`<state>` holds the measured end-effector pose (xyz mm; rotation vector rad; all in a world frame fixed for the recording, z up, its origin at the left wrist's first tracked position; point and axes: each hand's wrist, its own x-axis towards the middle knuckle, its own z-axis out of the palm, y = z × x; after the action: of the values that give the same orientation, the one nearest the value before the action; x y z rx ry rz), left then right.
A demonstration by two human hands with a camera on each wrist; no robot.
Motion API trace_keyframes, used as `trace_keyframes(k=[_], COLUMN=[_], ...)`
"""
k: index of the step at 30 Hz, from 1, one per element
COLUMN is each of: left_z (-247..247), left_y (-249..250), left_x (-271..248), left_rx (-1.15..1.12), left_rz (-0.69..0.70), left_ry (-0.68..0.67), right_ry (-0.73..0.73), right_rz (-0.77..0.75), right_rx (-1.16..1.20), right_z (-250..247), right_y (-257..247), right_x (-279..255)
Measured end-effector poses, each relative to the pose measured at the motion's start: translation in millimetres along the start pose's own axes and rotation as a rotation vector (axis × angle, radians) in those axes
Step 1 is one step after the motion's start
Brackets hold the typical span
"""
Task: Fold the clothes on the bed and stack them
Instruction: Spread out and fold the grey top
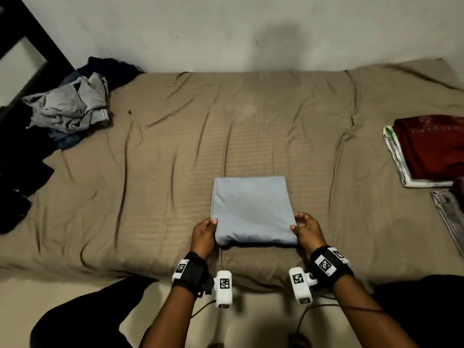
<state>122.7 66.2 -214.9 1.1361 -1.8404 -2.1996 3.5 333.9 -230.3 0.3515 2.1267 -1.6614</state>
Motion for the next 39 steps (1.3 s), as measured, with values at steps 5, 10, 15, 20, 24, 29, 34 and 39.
trace_keyframes(k=[5, 10, 15, 20, 24, 29, 34, 39], left_z=[-18.6, -15.6, 2.3, -9.1, -22.6, -20.2, -9.0, 2.6], left_y=[-24.1, 0.0, -38.4, -69.4, -62.9, -2.2, 87.7, 110.3], left_x=[8.8, -36.2, -50.5, -20.5, -9.9, -18.6, -50.1, -31.4], left_rx=[0.402, 0.633, 1.118, 1.247, 1.116, 0.907, 0.544, 0.323], left_rz=[-0.050, 0.155, 0.676, 0.731, 0.787, 0.765, 0.800, 0.620], left_ry=[-0.037, 0.244, -0.039, -0.225, -0.203, -0.047, 0.033, -0.073], right_ry=[0.036, 0.244, -0.208, -0.284, -0.263, -0.148, -0.137, -0.143], right_rz=[0.023, -0.395, -0.767, -0.794, -0.837, -0.587, -0.407, -0.209], right_rx=[-0.198, -0.663, -1.075, -1.115, -0.963, -0.619, 0.034, 0.165], right_z=[-4.9, -10.3, 3.0, -8.7, -18.1, -25.4, -35.6, -37.8], right_y=[17.7, 5.6, 27.2, 46.5, 39.9, -18.3, -106.4, -131.4], right_x=[-10.4, -41.8, -51.9, -30.9, -17.1, -11.0, -33.8, -22.5])
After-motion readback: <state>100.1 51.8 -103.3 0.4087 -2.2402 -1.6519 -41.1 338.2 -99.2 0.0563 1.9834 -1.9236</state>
